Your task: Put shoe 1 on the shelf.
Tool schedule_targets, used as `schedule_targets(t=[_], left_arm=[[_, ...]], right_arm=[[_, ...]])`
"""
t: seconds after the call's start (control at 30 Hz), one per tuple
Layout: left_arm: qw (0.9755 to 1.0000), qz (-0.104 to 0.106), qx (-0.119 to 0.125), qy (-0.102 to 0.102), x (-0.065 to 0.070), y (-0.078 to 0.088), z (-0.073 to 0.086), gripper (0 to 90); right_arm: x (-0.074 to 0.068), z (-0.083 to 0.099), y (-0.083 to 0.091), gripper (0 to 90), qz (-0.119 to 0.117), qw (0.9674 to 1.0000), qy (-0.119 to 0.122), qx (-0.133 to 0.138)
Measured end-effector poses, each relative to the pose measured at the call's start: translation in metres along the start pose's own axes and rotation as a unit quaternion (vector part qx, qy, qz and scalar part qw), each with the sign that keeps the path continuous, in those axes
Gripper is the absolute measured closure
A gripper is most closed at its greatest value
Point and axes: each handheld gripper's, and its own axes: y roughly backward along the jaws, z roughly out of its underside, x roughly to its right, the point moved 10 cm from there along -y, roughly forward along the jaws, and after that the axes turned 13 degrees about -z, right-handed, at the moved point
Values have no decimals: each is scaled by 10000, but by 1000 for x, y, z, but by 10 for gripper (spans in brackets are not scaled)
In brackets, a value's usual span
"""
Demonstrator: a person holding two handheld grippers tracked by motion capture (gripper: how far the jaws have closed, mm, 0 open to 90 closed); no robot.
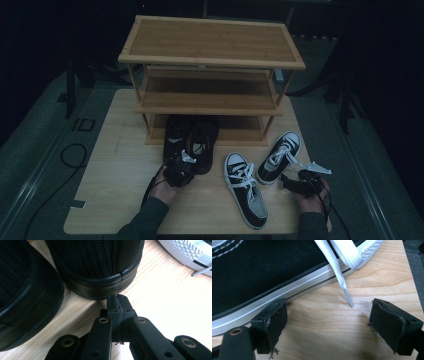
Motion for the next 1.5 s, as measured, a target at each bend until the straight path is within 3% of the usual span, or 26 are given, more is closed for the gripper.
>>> schedule_targets(t=[0.33, 0.5, 0.63, 0.73, 0.83, 1.0, 1.1, 1.27, 1.5], left_arm=[[9996, -242, -35, -151, 5, -6, -3, 899], [9995, -295, 42, 40, 6, -6, -12, 899], [9988, -458, 145, 60, 3, -5, -22, 899], [9987, -399, 243, 194, 1, -2, -30, 899], [9984, -445, 290, 194, 1, -2, -34, 898], [9987, -488, 98, -62, 9, -9, -28, 897], [9986, -522, -32, -110, 10, -17, -25, 897], [9988, -480, -72, -45, 9, -22, -28, 898], [9976, -656, -126, 203, 1, -31, -43, 898]], right_arm=[[0, 0, 0, 143, 0, 10000, -6, -1], [0, 0, 0, 144, -1, 10000, -6, 0], [0, 0, 0, 143, -1, 10000, -5, -1], [0, 0, 0, 143, -1, 10000, -5, 0], [0, 0, 0, 143, -2, 10000, -6, -1], [0, 0, 0, 144, -1, 10000, -5, 0], [0, 0, 0, 144, -1, 10000, -6, -1], [0, 0, 0, 143, -1, 10000, -8, -1], [0, 0, 0, 143, -1, 10000, -7, 0]])
